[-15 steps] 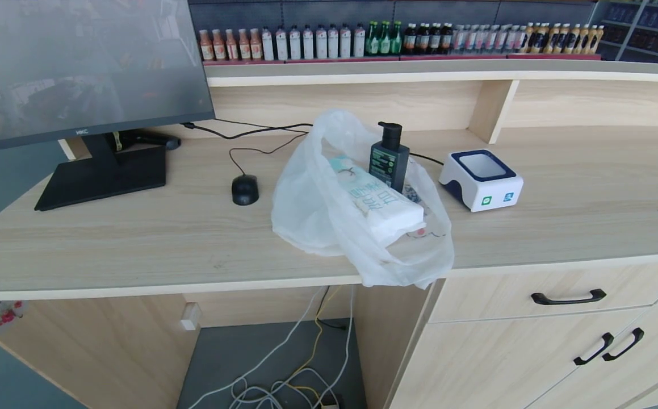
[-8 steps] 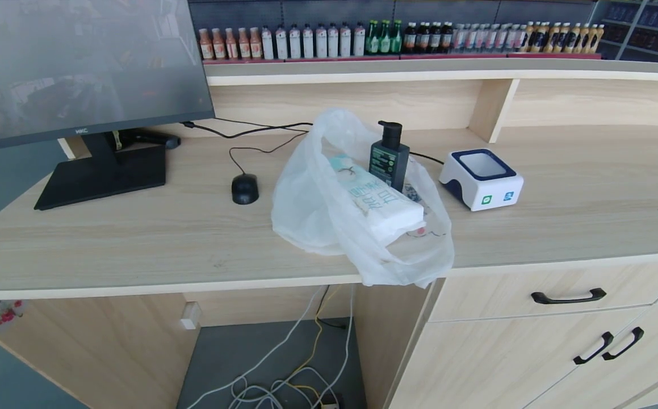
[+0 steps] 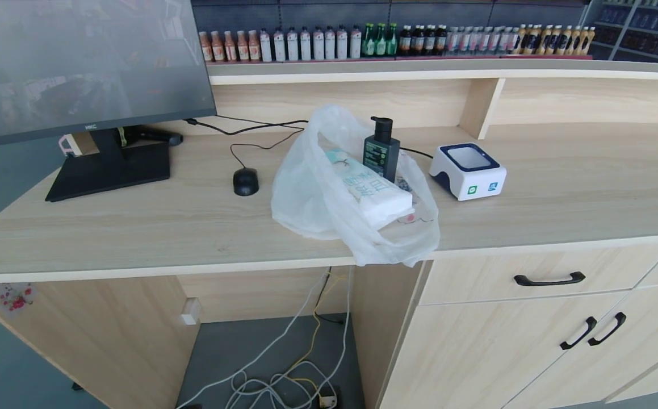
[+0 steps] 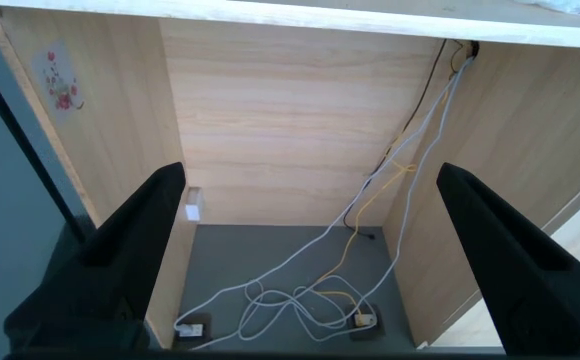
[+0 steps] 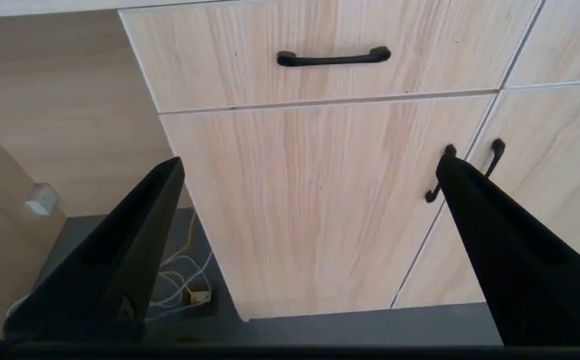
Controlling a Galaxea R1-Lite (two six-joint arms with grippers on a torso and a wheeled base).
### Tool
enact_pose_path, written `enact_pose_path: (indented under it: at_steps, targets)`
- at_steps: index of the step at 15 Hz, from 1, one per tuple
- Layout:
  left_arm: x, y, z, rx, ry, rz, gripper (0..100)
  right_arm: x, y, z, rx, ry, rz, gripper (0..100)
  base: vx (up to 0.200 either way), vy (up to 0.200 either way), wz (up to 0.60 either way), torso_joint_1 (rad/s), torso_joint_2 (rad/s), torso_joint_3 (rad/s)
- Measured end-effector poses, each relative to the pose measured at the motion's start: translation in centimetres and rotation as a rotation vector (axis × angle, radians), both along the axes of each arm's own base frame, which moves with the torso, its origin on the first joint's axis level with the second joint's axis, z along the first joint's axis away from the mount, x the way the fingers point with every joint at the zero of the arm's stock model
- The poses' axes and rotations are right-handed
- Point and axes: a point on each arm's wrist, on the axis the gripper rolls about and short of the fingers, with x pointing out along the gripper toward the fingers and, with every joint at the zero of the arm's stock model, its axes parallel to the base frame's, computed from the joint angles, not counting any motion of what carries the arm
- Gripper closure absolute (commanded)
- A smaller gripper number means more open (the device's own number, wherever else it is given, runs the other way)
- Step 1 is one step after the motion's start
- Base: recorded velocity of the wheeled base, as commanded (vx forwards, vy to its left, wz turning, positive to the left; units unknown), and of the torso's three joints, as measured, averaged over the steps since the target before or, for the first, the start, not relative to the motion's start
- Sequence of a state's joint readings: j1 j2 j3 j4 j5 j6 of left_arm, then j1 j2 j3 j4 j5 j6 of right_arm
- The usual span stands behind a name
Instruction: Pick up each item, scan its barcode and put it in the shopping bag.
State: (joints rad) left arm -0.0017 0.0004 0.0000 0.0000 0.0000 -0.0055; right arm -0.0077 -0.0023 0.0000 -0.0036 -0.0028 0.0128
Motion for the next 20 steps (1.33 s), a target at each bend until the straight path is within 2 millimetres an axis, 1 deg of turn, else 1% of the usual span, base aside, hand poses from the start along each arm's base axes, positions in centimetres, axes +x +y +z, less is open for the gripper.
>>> enact_pose_path:
  at_steps: [16,20]
  targets:
    - [0.0,0.0,0.0,-0.012,0.0,0.002,0,0.0,0.0,-0.01,0.004,0.001,0.0,0,0.0,-0.2,0.0,0.002,0.0,0.0]
    - [0.0,0.0,-0.01,-0.011,0.001,0.001,0,0.0,0.0,-0.01,0.003,0.002,0.0,0,0.0,0.0,0.0,0.0,0.0,0.0]
